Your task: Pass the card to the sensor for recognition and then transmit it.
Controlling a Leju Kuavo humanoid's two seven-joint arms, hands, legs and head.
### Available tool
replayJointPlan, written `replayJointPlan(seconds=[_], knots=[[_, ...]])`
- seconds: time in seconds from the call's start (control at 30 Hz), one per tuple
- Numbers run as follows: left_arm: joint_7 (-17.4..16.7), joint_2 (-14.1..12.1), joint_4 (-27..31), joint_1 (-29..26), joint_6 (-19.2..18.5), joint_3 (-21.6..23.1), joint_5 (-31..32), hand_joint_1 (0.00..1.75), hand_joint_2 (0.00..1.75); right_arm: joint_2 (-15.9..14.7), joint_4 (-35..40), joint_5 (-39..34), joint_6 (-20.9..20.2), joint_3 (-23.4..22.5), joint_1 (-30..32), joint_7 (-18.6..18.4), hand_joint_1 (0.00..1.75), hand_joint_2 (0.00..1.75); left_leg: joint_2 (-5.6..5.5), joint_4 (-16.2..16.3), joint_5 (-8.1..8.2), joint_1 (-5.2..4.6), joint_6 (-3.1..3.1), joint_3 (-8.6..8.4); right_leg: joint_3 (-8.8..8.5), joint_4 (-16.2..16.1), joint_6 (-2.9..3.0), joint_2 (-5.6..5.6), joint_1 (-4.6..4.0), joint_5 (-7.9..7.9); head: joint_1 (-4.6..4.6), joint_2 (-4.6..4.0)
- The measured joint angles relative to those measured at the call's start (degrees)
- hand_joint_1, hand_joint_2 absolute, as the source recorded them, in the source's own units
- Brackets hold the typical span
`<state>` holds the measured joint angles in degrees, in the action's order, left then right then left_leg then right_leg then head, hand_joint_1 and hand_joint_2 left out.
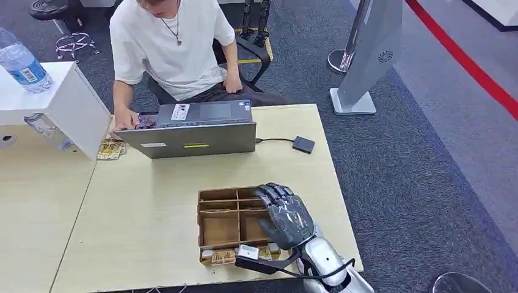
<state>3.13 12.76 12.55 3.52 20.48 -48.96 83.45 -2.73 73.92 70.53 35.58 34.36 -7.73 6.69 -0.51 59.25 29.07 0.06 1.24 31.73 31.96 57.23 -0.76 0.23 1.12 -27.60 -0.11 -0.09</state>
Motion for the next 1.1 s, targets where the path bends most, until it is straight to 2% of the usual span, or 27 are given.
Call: replayJointPlan(seconds=[0.03, 0.23, 0.33, 0.43, 0.57, 0.6, 0.67, 0.73, 1.0, 1.1], knots=[[0.0, 0.0, 0.0, 0.0, 0.0, 0.0, 0.0, 0.0, 0.0, 0.0, -0.02, 0.0, 0.0, 0.0, 0.0, -0.02, 0.65, 1.75, 0.0, 0.0, 0.0, 0.0, 0.0, 0.0, 0.0, 0.0, 0.0, 0.0, 0.0, 0.0, 0.0, 0.0], [-0.02, 0.0, 0.0, 0.0, 0.0, 0.0, 0.0, 0.0, 0.0, 0.0, -0.15, 0.04, 0.0, 0.02, -0.03, -0.02, 0.8, 1.75, 0.0, 0.0, 0.0, 0.0, 0.0, 0.0, 0.0, 0.0, 0.0, 0.0, 0.0, 0.0, 0.0, 0.0], [-0.02, 0.0, 0.0, 0.0, 0.0, 0.0, 0.0, 0.0, 0.0, 0.0, -0.15, 0.04, 0.0, 0.02, -0.05, -0.02, 0.75, 1.75, 0.0, 0.0, 0.0, 0.0, 0.0, 0.0, 0.0, 0.0, 0.0, 0.0, 0.0, 0.0, 0.0, 0.0], [-0.02, 0.0, 0.0, 0.0, 0.0, 0.0, 0.0, 0.0, 0.0, 0.0, -0.15, 0.04, 0.22, 0.02, -0.06, -0.11, 0.84, 1.75, 0.0, 0.0, 0.0, 0.0, 0.0, 0.0, 0.0, 0.0, 0.0, 0.0, 0.0, 0.0, 0.0, 0.0], [-0.02, 0.0, 0.0, 0.0, -0.02, 0.0, 0.0, 0.0, 0.0, 0.0, -0.15, 0.04, 0.26, 0.02, -0.1, -0.26, 0.87, 1.75, 0.0, 0.0, 0.0, 0.0, 0.0, 0.0, 0.0, 0.0, 0.0, 0.0, 0.0, 0.0, 0.0, 0.0], [-0.02, 0.0, 0.0, 0.0, -0.02, 0.0, 0.0, 0.0, 0.0, 0.0, -0.13, 0.04, 0.26, 0.02, -0.11, -0.26, 0.91, 1.75, 0.0, 0.0, 0.0, 0.0, 0.0, 0.0, 0.0, 0.0, 0.0, 0.0, 0.0, 0.0, 0.0, 0.0], [-0.02, 0.0, 0.0, 0.0, -0.02, 0.0, 0.0, 0.0, 0.0, 0.0, -0.15, 0.04, 0.26, 0.02, -0.12, -0.26, 1.08, 1.75, 0.0, 0.0, 0.0, 0.0, 0.0, 0.0, 0.0, 0.0, 0.0, 0.0, 0.0, 0.0, 0.0, 0.0], [-0.02, 0.0, 0.0, 0.0, -0.04, 0.0, 0.0, 0.0, 0.0, 0.0, -0.13, 0.04, 0.24, 0.02, -0.16, -0.26, 1.34, 1.75, 0.0, 0.0, 0.0, 0.0, 0.0, 0.0, 0.0, 0.0, 0.0, 0.0, 0.0, 0.0, 0.0, 0.0], [-0.02, 0.0, 0.0, 0.0, -0.04, 0.02, 0.02, 0.0, 0.0, 0.0, -0.15, 0.59, 0.26, 0.02, -0.25, -0.48, 1.48, 1.75, 0.0, 0.0, 0.0, 0.0, 0.0, 0.0, 0.0, 0.0, 0.0, 0.0, 0.0, 0.0, 0.0, 0.0], [-0.02, -0.02, 0.0, 0.0, -0.04, 0.0, 0.02, 0.0, 0.0, 0.0, -0.13, 0.7, 0.35, 0.02, -0.26, -0.52, 1.48, 1.75, 0.0, 0.0, 0.0, 0.0, 0.0, 0.0, 0.0, 0.0, 0.0, 0.0, 0.0, 0.0, 0.0, 0.0]])
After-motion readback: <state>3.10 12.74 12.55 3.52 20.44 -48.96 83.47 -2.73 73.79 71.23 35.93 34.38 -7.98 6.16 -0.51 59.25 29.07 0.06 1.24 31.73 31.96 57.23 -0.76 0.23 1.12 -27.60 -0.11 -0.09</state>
